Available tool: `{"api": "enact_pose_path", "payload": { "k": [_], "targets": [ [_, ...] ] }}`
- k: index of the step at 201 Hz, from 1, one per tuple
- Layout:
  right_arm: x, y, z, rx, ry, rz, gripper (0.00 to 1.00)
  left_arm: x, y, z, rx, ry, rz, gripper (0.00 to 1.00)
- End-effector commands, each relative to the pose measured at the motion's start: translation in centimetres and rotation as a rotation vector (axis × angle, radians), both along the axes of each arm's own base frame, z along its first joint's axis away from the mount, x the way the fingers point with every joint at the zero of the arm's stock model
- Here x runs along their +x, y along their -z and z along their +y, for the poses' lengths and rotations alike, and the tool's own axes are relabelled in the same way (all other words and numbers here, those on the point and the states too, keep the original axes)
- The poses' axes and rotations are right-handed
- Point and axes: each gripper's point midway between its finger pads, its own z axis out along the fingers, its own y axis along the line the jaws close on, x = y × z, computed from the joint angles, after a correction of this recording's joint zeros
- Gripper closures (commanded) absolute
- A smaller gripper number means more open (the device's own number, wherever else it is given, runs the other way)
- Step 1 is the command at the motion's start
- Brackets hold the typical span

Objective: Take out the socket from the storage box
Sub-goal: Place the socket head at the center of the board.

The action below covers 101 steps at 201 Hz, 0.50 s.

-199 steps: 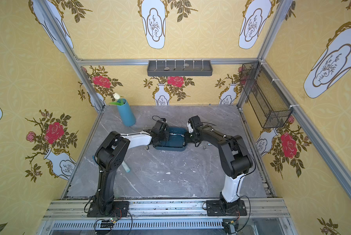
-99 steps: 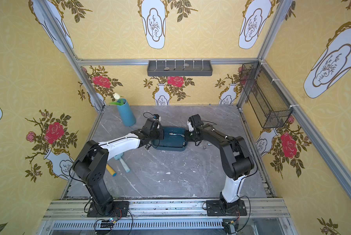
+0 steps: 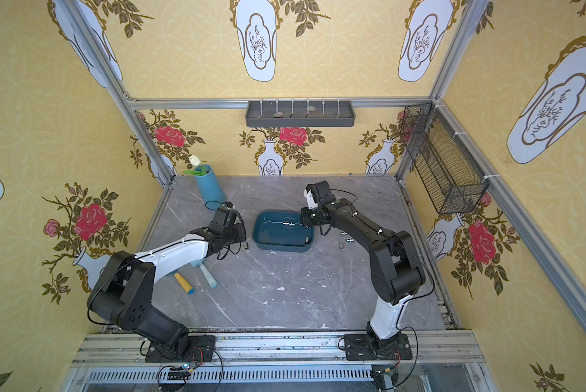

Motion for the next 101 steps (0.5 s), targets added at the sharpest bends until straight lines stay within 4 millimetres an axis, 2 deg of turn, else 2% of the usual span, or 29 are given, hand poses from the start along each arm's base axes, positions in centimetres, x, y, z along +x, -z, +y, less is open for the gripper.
{"api": "enact_pose_path", "payload": {
  "k": [1,36,72,101],
  "targets": [
    [-0.1,0.3,1.4,-0.05,-0.059,-0.035,0.6,-0.6,1.6,2.0,-0.013,-0.067,0.036,0.82],
    [0.1,1.5,3.5,-0.077,-0.095,-0.033,0.59,-1.3,3.4,3.1,-0.003,-0.096,0.074,0.82],
    [0.7,2.7,4.4,-0.09,-0.104,-0.032,0.57,-1.8,4.7,3.4,0.003,-0.103,0.104,0.82],
    [1.2,3.4,4.9,-0.107,-0.123,-0.05,0.56,-2.1,5.1,3.3,-0.004,-0.098,0.108,0.79]
  ]
}}
